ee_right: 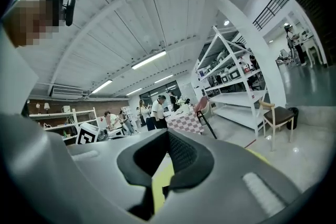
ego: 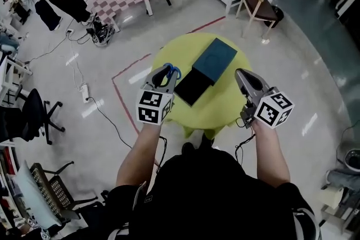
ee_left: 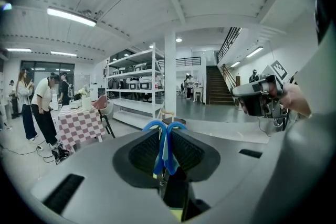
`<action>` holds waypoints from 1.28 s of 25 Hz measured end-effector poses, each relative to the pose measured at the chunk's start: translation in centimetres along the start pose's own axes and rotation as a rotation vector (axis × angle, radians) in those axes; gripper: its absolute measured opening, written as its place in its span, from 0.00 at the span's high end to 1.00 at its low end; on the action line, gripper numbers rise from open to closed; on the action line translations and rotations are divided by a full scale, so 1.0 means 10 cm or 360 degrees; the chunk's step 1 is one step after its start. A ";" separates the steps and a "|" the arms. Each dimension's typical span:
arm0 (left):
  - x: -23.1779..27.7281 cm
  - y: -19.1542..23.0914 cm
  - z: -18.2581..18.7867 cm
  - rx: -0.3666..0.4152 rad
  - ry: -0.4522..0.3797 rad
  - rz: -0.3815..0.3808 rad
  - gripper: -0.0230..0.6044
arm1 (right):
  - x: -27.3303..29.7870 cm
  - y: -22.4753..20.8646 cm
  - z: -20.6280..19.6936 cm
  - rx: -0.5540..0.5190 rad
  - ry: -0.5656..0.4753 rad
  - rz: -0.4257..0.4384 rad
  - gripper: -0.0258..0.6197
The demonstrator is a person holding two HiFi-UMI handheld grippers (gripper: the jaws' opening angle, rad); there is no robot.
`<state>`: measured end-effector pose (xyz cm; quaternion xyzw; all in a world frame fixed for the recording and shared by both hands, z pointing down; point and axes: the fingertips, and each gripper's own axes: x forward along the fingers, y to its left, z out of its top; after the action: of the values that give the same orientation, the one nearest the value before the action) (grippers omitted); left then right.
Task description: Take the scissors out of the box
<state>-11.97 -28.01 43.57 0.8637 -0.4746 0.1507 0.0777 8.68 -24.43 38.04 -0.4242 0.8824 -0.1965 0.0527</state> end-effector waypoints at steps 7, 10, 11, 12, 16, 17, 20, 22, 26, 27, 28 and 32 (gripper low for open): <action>-0.39 0.01 0.20 -0.0022 -0.0141 -0.0011 0.84 | -0.26 0.32 0.10 -0.0088 -0.0066 -0.0046 0.95; -0.47 0.03 0.27 -0.0051 -0.0188 0.0013 0.84 | -0.35 0.35 0.14 -0.0136 -0.0089 -0.0054 0.95; -0.49 0.03 0.29 -0.0059 -0.0199 0.0021 0.84 | -0.39 0.35 0.15 -0.0145 -0.0096 -0.0052 0.95; -0.51 0.02 0.31 -0.0062 -0.0210 0.0031 0.84 | -0.42 0.34 0.17 -0.0154 -0.0103 -0.0048 0.95; -0.63 -0.01 0.45 -0.0084 -0.0266 0.0096 0.84 | -0.53 0.32 0.30 -0.0199 -0.0166 -0.0023 0.95; -0.66 -0.02 0.48 -0.0100 -0.0280 0.0112 0.84 | -0.56 0.30 0.34 -0.0207 -0.0184 -0.0018 0.95; -0.74 -0.09 0.58 -0.0122 -0.0319 0.0156 0.84 | -0.66 0.24 0.44 -0.0212 -0.0235 -0.0004 0.95; -0.76 -0.15 0.64 -0.0124 -0.0337 0.0179 0.84 | -0.73 0.18 0.50 -0.0211 -0.0261 -0.0003 0.95; -0.78 -0.23 0.75 -0.0117 -0.0360 0.0204 0.84 | -0.82 0.08 0.62 -0.0234 -0.0281 -0.0005 0.95; -0.77 -0.24 0.77 -0.0117 -0.0364 0.0211 0.84 | -0.83 0.06 0.64 -0.0235 -0.0288 -0.0007 0.95; -0.76 -0.24 0.78 -0.0120 -0.0367 0.0217 0.84 | -0.84 0.04 0.65 -0.0234 -0.0294 -0.0007 0.95; -0.75 -0.24 0.82 -0.0129 -0.0386 0.0236 0.84 | -0.87 0.00 0.68 -0.0250 -0.0296 0.0000 0.95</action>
<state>-12.17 -23.00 33.35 0.8344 -0.5486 0.0311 0.0433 15.99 -19.75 31.17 -0.4435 0.8863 -0.0867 0.1010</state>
